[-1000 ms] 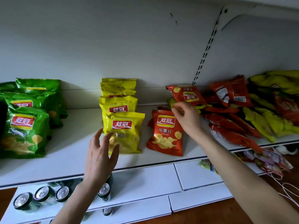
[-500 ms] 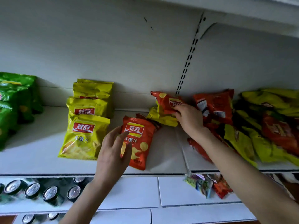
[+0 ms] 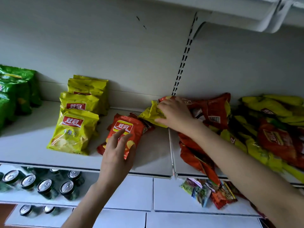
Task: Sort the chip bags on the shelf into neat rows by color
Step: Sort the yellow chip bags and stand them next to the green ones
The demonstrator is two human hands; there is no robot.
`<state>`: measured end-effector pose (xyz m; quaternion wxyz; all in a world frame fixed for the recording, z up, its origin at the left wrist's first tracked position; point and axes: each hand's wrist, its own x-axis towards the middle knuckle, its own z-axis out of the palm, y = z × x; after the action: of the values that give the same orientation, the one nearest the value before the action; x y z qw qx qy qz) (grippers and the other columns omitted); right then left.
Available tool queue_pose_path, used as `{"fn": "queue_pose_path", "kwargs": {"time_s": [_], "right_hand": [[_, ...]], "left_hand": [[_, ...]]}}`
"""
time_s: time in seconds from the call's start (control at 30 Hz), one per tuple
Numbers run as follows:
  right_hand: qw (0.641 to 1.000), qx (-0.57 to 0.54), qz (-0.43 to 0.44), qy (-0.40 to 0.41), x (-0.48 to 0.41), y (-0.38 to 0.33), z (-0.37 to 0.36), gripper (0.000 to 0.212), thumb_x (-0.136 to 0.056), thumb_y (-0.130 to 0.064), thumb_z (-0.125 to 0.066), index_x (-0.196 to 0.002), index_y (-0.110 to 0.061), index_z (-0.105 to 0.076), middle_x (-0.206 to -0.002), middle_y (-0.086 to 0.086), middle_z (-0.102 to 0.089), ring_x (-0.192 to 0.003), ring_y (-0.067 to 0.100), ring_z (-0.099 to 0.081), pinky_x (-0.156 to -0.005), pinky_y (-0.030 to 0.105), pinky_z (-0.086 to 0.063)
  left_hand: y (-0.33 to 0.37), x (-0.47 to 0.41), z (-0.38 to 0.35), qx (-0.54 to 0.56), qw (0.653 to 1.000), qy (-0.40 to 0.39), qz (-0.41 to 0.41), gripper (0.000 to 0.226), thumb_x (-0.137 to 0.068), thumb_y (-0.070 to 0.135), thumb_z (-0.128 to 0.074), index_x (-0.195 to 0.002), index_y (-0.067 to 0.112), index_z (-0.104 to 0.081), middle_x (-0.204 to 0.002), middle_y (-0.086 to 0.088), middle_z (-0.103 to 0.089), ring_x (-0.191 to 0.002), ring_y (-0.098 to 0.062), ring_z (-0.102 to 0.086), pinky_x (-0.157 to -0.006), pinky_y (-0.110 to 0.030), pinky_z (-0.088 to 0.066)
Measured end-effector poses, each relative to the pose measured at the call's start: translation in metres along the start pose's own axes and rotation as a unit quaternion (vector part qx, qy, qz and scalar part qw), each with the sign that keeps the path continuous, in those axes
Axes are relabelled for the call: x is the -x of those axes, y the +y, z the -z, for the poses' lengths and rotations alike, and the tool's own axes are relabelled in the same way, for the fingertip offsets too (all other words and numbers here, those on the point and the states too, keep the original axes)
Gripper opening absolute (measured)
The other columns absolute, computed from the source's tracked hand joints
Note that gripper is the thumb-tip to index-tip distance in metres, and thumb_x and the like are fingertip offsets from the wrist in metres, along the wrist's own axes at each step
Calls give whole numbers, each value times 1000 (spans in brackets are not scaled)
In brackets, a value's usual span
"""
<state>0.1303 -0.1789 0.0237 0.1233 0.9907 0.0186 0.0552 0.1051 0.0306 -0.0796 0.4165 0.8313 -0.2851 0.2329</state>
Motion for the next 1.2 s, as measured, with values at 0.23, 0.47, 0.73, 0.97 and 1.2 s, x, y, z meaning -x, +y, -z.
{"fn": "queue_pose_path", "kwargs": {"time_s": [0.23, 0.47, 0.73, 0.97, 1.2], "right_hand": [[993, -1, -69, 97, -25, -1, -29, 17, -91, -16, -50, -98, -18, -65, -98, 4, -67, -105, 23, -56, -113, 51, 0], [881, -328, -154, 305, 0, 45, 48, 22, -92, -19, -54, -97, 2, -60, -91, 17, -65, -82, 25, -60, -73, 28, -42], [839, -544, 2, -10, 55, 3, 60, 9, -84, -7, -61, -91, -12, -62, -85, -2, -65, -72, -6, -59, -73, 19, -49], [936, -328, -117, 52, 15, -12, -13, 26, -86, -28, -63, -101, -8, -61, -96, 5, -66, -87, 17, -63, -74, 32, -48], [986, -40, -160, 22, 3, -23, -44, 29, -93, -15, -49, -122, -13, -48, -118, 11, -60, -105, 32, -58, -76, 36, -46]], "left_hand": [[-3, -1, 10, 20, 1000, -8, 21, 35, -85, 30, -48, -115, 14, -51, -117, -25, -57, -104, -42, -59, -86, -43, -46], [7, -31, 13, 67, 996, -23, 49, 56, -83, 39, -48, -120, -3, -56, -118, -23, -56, -109, -33, -54, -91, -24, -38], [34, -65, 31, 163, 973, -150, 61, 86, -65, 52, -68, -139, 16, -41, -128, 6, -53, -117, -10, -51, -92, -25, -45], [5, -30, 59, 168, 969, -100, 152, 29, -75, 39, -77, -74, 19, -56, -64, 5, -59, -56, -6, -55, -47, -19, -40], [-15, -15, 74, 162, 963, -62, 207, 51, -70, 47, -59, -79, -2, -53, -68, -21, -57, -62, -33, -51, -53, -43, -41]]}}
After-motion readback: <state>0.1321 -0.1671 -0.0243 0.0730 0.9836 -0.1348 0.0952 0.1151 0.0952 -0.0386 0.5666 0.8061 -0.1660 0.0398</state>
